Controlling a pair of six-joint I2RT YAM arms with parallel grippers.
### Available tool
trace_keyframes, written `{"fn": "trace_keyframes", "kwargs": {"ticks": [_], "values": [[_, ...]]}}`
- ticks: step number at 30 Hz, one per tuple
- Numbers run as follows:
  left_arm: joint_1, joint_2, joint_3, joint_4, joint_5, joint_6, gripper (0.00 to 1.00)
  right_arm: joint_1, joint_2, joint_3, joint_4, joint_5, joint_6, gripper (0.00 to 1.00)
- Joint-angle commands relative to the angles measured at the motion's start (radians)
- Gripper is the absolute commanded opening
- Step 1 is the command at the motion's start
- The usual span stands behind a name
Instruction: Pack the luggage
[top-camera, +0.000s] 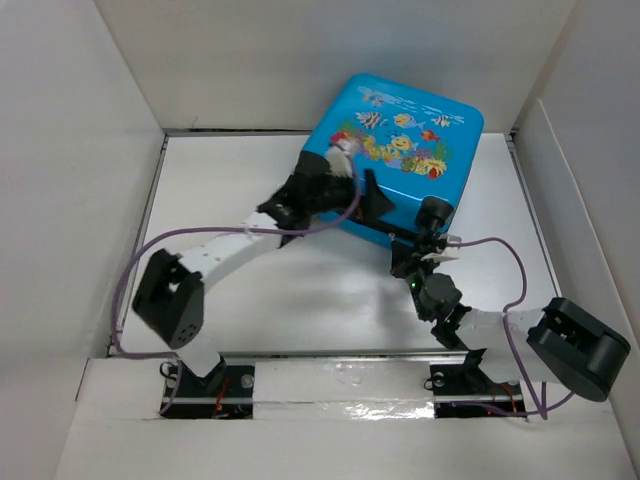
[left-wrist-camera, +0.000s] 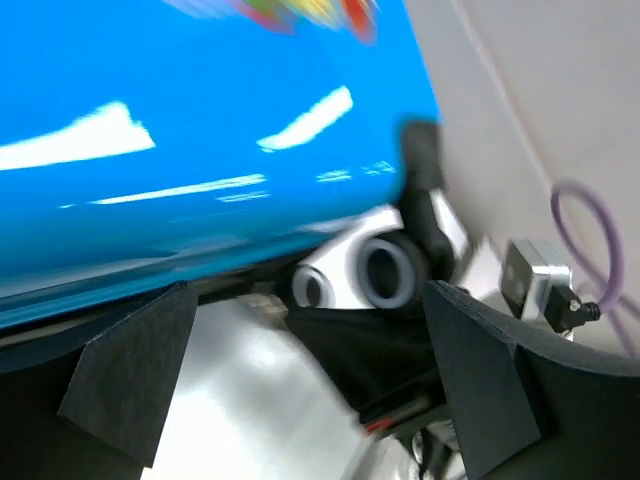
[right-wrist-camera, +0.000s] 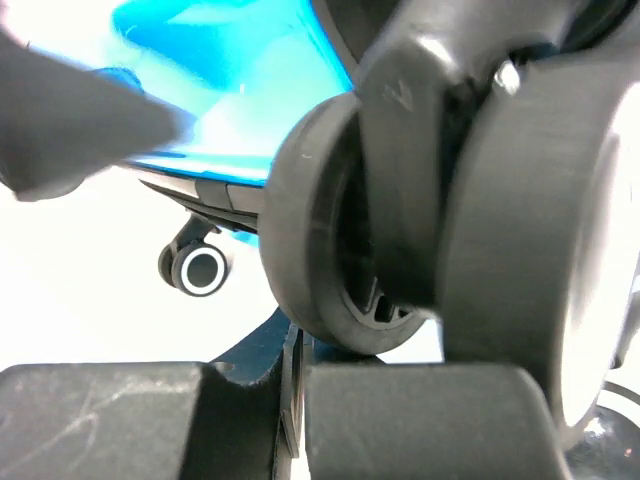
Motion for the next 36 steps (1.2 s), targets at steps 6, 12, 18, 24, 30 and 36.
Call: {"fn": "trace_keyframes", "kwargs": {"ticks": [6, 12, 18, 24, 30, 36], "values": [[0.288, -0.429, -0.348, 0.226, -0.010, -0.114, 0.87, -0.095, -0.197, -0.019, -0.087, -0.183, 0.039, 0.00], [0.392, -0.604, -0.442, -0.040, -0.416, -0.069, 0.98, -0.104, -0.274, -0.015, -0.150, -0.217, 0.020, 0.00], [0.353, -0.418, -0.265, -0.265, -0.331, 0.079, 0.99, -0.124, -0.291, -0.025, -0.142, -0.261, 0.025, 0.00], [0.343, -0.277, -0.141, -0.249, -0.254, 0.129, 0.99, -0.133, -0.340, -0.021, -0.194, -0.286, 0.011, 0.00], [0.343, -0.145, -0.058, -0.240, -0.157, 0.146, 0.91, -0.142, -0.369, -0.021, -0.228, -0.299, 0.000, 0.00], [0.294, -0.109, -0.055, -0.180, -0.090, 0.117, 0.03, -0.151, -0.395, -0.024, -0.266, -0.316, -0.012, 0.00]]}}
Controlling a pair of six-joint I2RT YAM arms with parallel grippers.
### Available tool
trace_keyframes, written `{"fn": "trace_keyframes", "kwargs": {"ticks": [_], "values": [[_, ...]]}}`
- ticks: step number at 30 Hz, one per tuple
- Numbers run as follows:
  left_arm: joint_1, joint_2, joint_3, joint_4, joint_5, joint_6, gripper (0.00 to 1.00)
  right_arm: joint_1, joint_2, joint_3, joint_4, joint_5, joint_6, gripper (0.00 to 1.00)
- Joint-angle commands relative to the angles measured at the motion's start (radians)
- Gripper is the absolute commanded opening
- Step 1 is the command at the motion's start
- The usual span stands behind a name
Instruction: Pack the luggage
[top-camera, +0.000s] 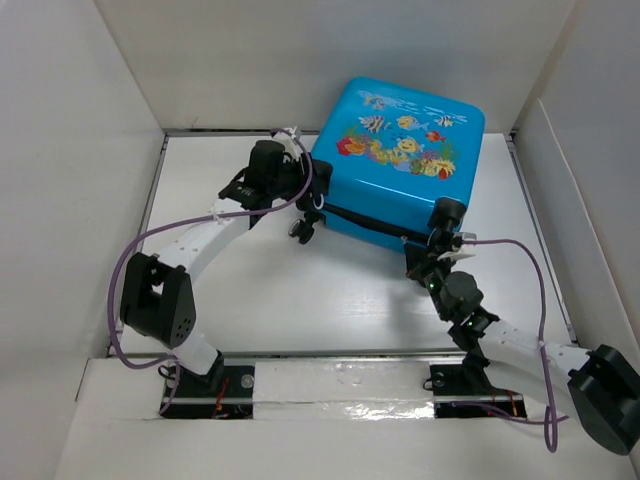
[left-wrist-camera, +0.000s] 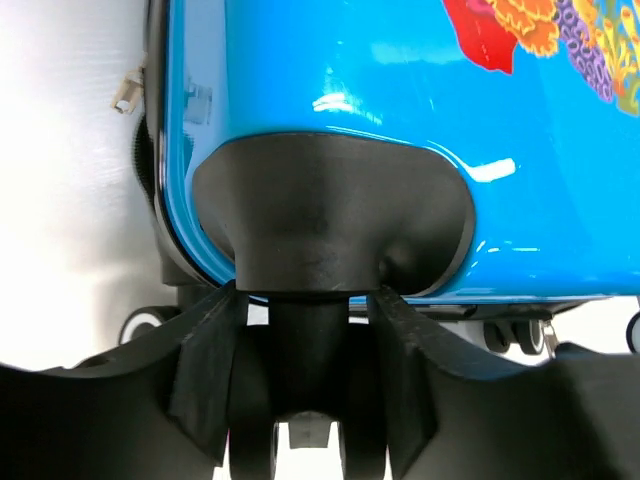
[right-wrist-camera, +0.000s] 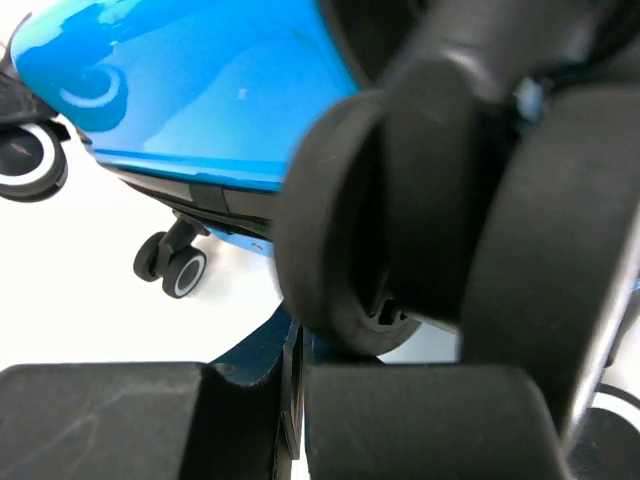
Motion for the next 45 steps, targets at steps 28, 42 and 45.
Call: {"fn": "trace_keyframes", "kwargs": {"ticks": [28, 42, 45], "values": [[-0.538, -0.109, -0.180, 0.763, 0.264, -0.443, 0.00, 0.228, 0.712, 0.287, 0.772, -0.481, 0.229, 0.00], [-0.595, -0.146, -0.361, 0.922, 0.132, -0.515, 0.00, 0.248, 0.941, 0.363, 0.949, -0.319, 0.371, 0.00], [-0.595, -0.219, -0.323, 0.742, 0.032, -0.374, 0.23, 0.274, 0.851, 0.294, 0.857, -0.247, 0.327, 0.21]]}}
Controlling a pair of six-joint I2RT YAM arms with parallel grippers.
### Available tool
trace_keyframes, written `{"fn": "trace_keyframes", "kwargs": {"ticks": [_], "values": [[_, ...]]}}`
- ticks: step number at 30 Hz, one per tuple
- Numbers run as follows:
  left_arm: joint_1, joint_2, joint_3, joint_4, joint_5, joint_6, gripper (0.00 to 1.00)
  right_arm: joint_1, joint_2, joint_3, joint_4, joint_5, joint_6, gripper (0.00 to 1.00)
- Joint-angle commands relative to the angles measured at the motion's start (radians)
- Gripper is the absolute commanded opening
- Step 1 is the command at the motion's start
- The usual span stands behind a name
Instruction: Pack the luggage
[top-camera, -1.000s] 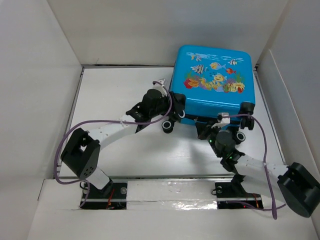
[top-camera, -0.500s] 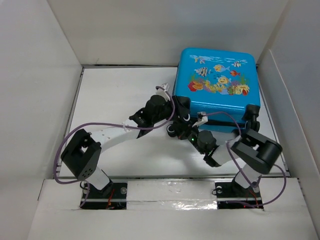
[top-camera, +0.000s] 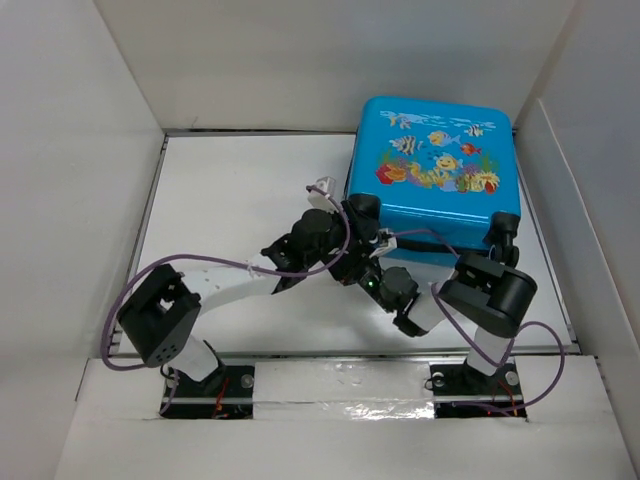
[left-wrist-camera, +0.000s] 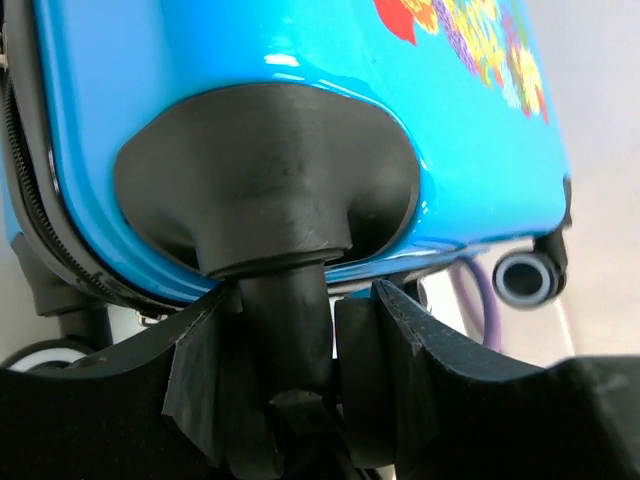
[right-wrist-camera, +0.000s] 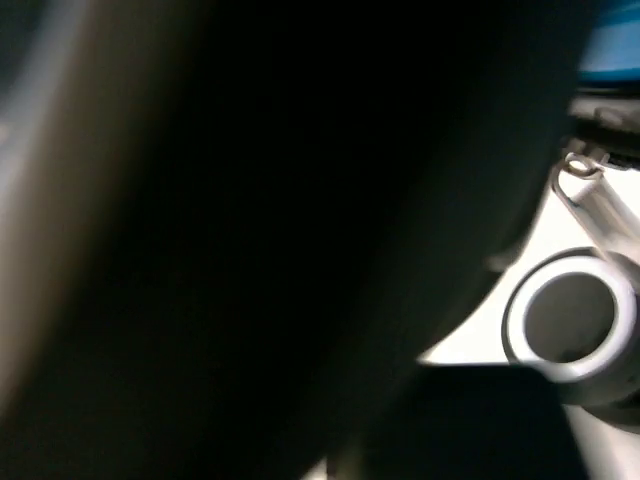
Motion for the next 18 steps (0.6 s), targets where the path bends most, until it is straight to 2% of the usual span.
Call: {"fn": "trace_keyframes", "kwargs": {"ticks": [1, 2, 3, 5, 6, 8, 11, 13, 14, 15, 17, 18], "values": [[-0.171, -0.187, 0.101, -0.013, 0.298, 0.081, 0.36, 0.040, -0.072, -0.051, 0.142, 0.000, -0.060, 0.30], [-0.171, -0.209, 0.112, -0.066, 0.209, 0.114, 0.50, 0.058, -0.086, -0.069, 0.119, 0.009, -0.066, 0.45], [-0.159, -0.226, 0.132, -0.117, 0.172, 0.160, 0.70, 0.069, -0.103, -0.086, 0.085, 0.025, -0.080, 0.51], [-0.121, -0.277, 0.132, -0.195, 0.124, 0.190, 0.81, 0.096, -0.111, -0.146, 0.079, 0.048, -0.088, 0.63], [-0.104, -0.292, 0.126, -0.220, 0.109, 0.201, 0.84, 0.121, -0.114, -0.166, 0.100, 0.063, -0.095, 0.66], [-0.055, -0.343, 0.103, -0.261, 0.043, 0.210, 0.84, 0.130, -0.132, -0.217, 0.110, 0.054, -0.101, 0.69], [0.006, -0.422, -0.006, -0.240, -0.031, 0.187, 0.73, 0.174, -0.205, -0.231, 0.006, 0.043, -0.109, 0.69], [0.043, -0.470, -0.121, -0.186, -0.025, 0.156, 0.58, 0.205, -0.259, -0.214, -0.143, 0.066, -0.135, 0.61], [0.062, -0.479, -0.150, -0.177, -0.002, 0.144, 0.50, 0.214, -0.313, -0.189, -0.194, 0.074, -0.147, 0.47], [0.104, -0.488, -0.206, -0.153, 0.018, 0.129, 0.35, 0.234, -0.342, -0.177, -0.288, 0.083, -0.178, 0.34], [0.131, -0.493, -0.253, -0.131, 0.066, 0.127, 0.20, 0.259, -0.406, -0.151, -0.401, 0.109, -0.206, 0.07], [0.131, -0.491, -0.291, -0.123, 0.066, 0.132, 0.09, 0.273, -0.477, -0.124, -0.520, 0.126, -0.216, 0.03]]}}
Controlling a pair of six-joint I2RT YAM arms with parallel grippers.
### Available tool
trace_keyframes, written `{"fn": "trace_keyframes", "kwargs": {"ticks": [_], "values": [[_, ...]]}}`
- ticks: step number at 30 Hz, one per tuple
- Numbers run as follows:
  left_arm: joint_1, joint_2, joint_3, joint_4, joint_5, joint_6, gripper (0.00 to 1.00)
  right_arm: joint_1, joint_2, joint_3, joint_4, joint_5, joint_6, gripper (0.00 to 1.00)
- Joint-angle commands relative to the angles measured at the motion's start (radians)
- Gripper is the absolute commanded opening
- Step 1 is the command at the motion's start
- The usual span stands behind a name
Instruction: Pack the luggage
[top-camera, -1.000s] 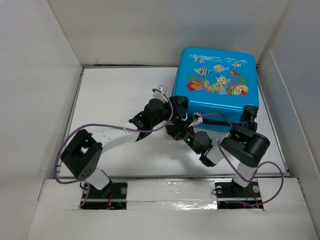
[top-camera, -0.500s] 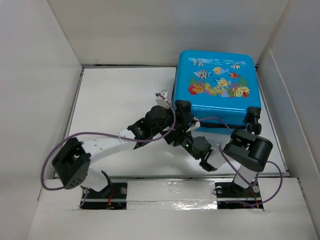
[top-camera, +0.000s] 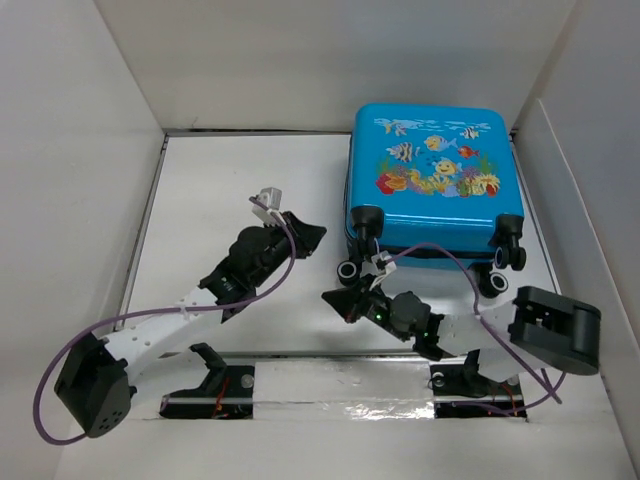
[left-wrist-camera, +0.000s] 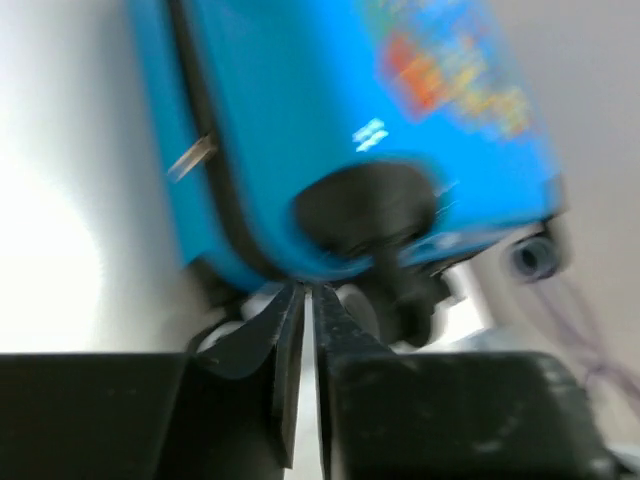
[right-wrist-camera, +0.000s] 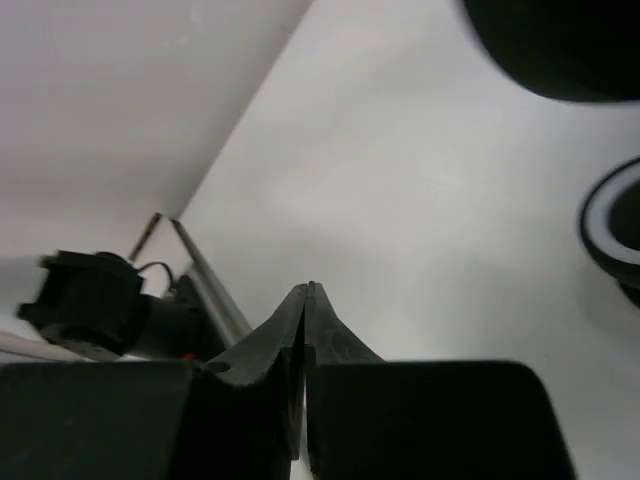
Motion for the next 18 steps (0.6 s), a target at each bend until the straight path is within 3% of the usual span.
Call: {"fn": "trace_keyframes", "kwargs": {"ticks": [1, 5, 8, 9, 12, 15, 18], "values": [[0.015, 0.012, -0.093, 0.057, 0.049, -0.001, 0.04, 0.049, -0.137, 0.071, -0.258, 0.103, -0.093, 0.01], [0.015, 0.031, -0.173, 0.147, 0.095, 0.035, 0.00, 0.093, -0.326, 0.064, -0.447, 0.226, -0.075, 0.02], [-0.024, 0.060, -0.198, 0.198, 0.090, 0.065, 0.00, 0.093, -0.522, 0.082, -0.672, 0.283, -0.056, 0.19], [-0.035, 0.066, -0.201, 0.211, 0.084, 0.080, 0.00, 0.093, -0.570, 0.094, -0.796, 0.302, -0.053, 0.33], [-0.035, 0.101, -0.215, 0.298, 0.125, 0.087, 0.04, 0.103, -0.731, 0.151, -1.006, 0.391, -0.050, 0.57], [-0.044, 0.176, -0.195, 0.347, 0.148, 0.097, 0.17, 0.103, -0.812, 0.209, -1.166, 0.496, -0.024, 0.68], [-0.044, 0.229, -0.175, 0.408, 0.182, 0.111, 0.22, 0.092, -0.799, 0.257, -1.260, 0.599, -0.002, 0.74]]}}
